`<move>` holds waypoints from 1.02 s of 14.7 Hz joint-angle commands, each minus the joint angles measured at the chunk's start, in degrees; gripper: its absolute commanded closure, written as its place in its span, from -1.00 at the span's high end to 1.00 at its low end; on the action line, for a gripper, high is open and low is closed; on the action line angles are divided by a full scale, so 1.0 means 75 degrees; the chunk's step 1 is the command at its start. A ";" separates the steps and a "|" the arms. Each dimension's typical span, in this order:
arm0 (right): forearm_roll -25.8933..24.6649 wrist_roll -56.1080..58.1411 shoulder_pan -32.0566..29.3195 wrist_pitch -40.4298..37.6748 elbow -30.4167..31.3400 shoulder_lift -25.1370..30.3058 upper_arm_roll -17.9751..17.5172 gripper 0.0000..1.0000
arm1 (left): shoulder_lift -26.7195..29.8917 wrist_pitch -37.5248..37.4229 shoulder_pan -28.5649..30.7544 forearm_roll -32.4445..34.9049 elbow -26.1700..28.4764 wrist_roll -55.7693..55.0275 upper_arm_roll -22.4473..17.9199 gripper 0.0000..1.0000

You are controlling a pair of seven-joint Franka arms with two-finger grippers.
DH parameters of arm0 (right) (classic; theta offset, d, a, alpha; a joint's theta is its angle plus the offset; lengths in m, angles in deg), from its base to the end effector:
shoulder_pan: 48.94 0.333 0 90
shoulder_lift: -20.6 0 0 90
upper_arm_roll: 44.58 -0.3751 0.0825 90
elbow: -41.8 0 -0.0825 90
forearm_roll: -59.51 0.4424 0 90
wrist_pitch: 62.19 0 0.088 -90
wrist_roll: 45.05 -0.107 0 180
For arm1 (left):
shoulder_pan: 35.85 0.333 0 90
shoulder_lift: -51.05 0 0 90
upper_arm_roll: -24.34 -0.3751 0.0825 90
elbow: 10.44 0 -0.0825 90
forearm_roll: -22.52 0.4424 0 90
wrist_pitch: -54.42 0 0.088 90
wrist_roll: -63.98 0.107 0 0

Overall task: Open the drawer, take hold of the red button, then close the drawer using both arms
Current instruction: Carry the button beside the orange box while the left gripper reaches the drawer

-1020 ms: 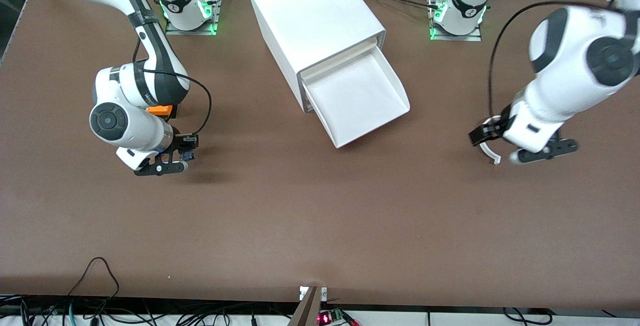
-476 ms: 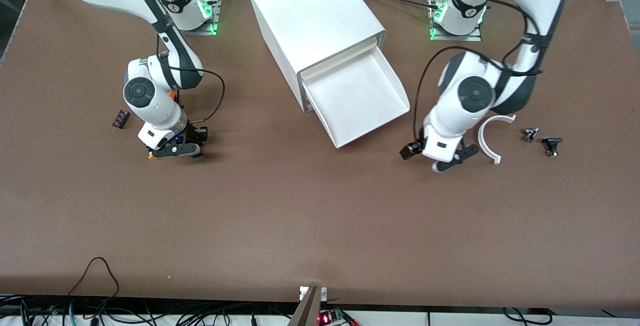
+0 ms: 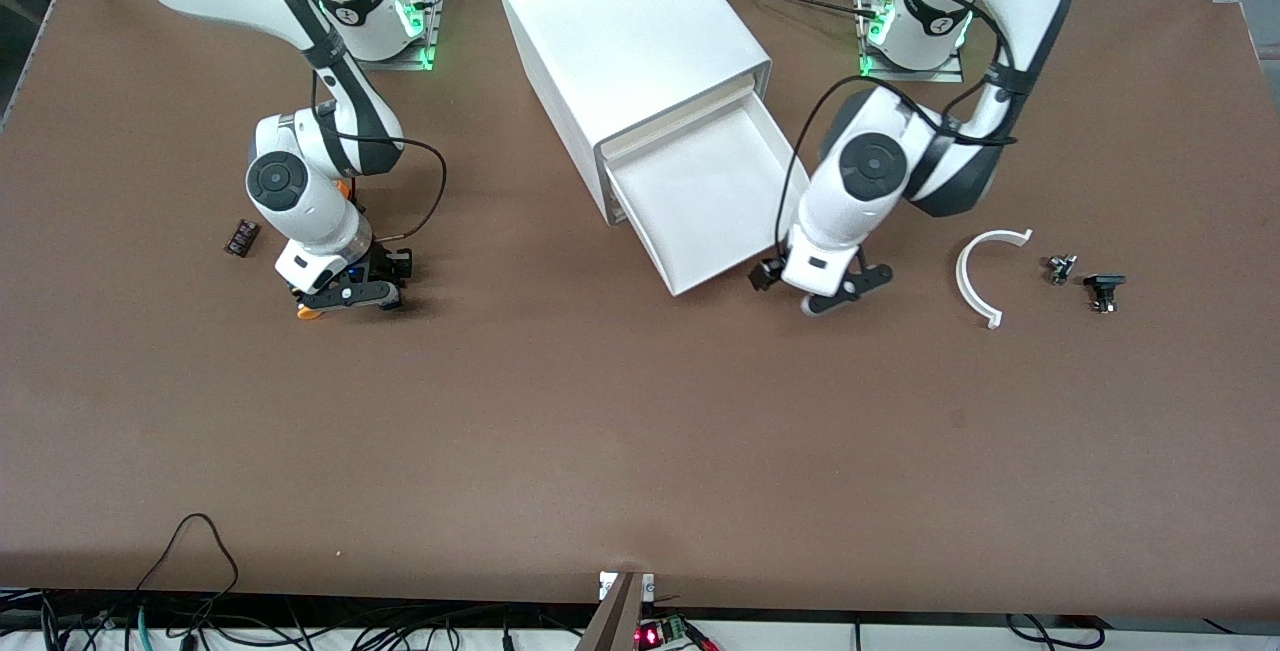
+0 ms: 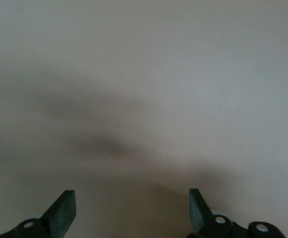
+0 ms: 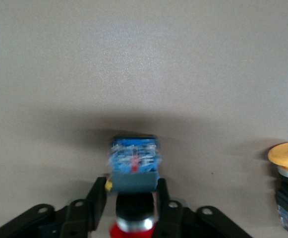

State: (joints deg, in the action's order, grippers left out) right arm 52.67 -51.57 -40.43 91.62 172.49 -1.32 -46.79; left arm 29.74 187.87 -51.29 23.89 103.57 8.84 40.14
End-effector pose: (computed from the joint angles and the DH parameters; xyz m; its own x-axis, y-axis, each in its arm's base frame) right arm 0.5724 0.1127 0.1903 0.9840 0.1764 0.0243 0.1754 -0.9838 0.0380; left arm 0.5755 -0.3390 0.2948 0.9118 0.4032 -0.0777 0.4064 -0.9131 0.0319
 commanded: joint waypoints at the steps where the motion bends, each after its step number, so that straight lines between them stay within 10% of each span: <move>1: -0.0038 -0.0359 -0.0104 -0.0011 -0.0022 0.0180 -0.0081 1.00 | 0.0416 0.0078 -0.0038 -0.0065 0.0583 -0.0031 0.0387 1.00; 9: 0.0594 -0.0900 -0.0092 -0.5946 -0.3907 0.0790 -0.0303 1.00 | 0.0768 -0.0109 -0.0038 -0.0065 0.1403 0.0051 0.1757 1.00; 15: 0.0572 -0.0865 -0.0021 -0.8249 -0.6454 0.0802 -0.0292 1.00 | 0.0827 -0.0168 -0.0038 -0.0065 0.1475 0.0051 0.2369 1.00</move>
State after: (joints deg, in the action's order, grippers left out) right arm 56.91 -57.56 -40.40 33.59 129.91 6.35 -48.57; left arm 34.24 187.26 -51.73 23.88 113.09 8.53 56.88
